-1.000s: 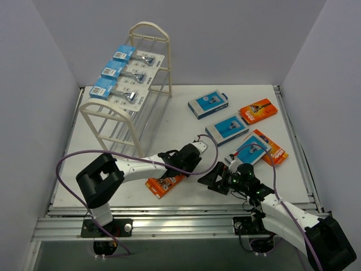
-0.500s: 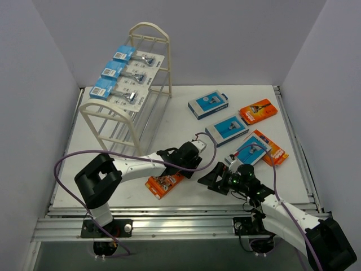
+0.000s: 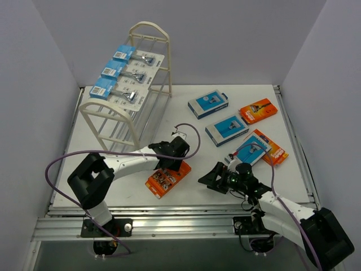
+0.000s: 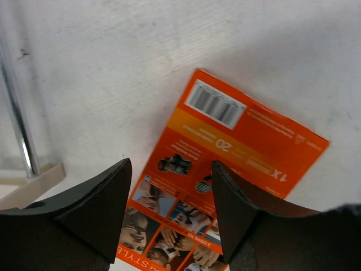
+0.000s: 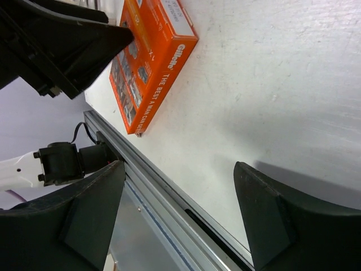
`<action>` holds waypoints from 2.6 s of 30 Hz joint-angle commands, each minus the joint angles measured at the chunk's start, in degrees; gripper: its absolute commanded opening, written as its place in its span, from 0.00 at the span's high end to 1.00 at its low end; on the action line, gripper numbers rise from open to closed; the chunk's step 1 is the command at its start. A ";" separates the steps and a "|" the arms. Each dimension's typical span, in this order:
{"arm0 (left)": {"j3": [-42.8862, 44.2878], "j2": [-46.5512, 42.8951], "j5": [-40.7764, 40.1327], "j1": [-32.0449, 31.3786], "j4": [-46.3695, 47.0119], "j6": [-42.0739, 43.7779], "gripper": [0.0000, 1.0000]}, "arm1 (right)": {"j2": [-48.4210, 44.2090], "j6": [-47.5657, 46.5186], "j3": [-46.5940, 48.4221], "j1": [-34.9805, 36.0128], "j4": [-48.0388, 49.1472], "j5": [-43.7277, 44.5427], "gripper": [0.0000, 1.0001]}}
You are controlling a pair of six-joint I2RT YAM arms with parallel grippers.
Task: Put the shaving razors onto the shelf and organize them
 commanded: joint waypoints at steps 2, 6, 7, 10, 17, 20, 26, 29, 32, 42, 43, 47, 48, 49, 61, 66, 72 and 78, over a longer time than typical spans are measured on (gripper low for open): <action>2.47 -0.86 -5.99 2.34 -2.31 -5.32 0.33 | 3.83 0.42 -0.19 1.75 6.82 1.53 0.29; 1.95 -1.65 -6.17 4.10 -1.96 -7.61 0.32 | 8.23 1.39 0.77 5.09 10.52 4.08 0.31; 1.86 -1.74 -6.00 4.89 -1.70 -7.79 0.32 | 10.24 1.56 1.47 6.06 12.35 5.30 0.32; 1.33 -1.65 -4.59 6.64 -1.08 -8.93 0.32 | 15.08 3.32 2.18 9.40 18.07 7.24 0.32; -0.95 -1.91 -1.78 9.55 0.59 -12.70 0.34 | 26.16 6.93 3.67 12.92 31.87 8.30 0.37; -1.31 -1.04 -1.69 10.08 0.77 -13.15 0.35 | 28.18 6.40 5.69 13.89 32.06 9.35 0.37; -0.07 3.97 0.77 10.17 0.67 -13.06 0.35 | 31.96 7.10 9.12 15.21 31.44 11.37 0.34; -1.39 4.50 3.31 10.08 2.78 -13.24 0.36 | 35.12 7.89 9.83 15.56 33.37 11.99 0.34; -2.89 4.07 5.33 9.55 3.75 -13.67 0.38 | 40.04 9.74 9.83 15.74 39.25 11.21 0.34; -4.82 1.08 8.24 5.95 3.67 -15.26 0.39 | 53.68 15.54 8.68 17.05 62.02 9.62 0.34; -5.00 0.73 8.59 5.86 3.67 -15.43 0.40 | 53.42 15.45 8.60 17.06 61.94 9.88 0.34; -4.74 -2.87 10.00 4.28 2.62 -16.48 0.43 | 50.96 14.58 8.33 17.06 59.49 10.76 0.34; -4.56 -3.58 9.91 3.32 2.26 -16.58 0.43 | 49.56 14.14 8.33 17.14 57.30 11.37 0.34; -4.39 -4.19 9.91 2.88 1.21 -16.75 0.43 | 49.02 13.87 8.33 17.06 56.24 11.64 0.32; -8.33 -11.05 7.19 1.20 -3.36 -17.63 0.43 | 49.54 15.44 5.61 17.06 57.53 14.54 0.27; -9.74 -11.32 7.45 2.34 -2.14 -17.19 0.39 | 51.21 15.45 4.29 16.71 60.09 15.42 0.25; -8.34 -15.18 7.01 2.26 -2.75 -16.40 0.39 | 50.87 15.10 6.57 15.39 58.96 14.54 0.24; -8.33 -20.01 6.22 2.34 -5.74 -15.87 0.38 | 47.88 12.30 10.35 13.10 50.53 14.19 0.24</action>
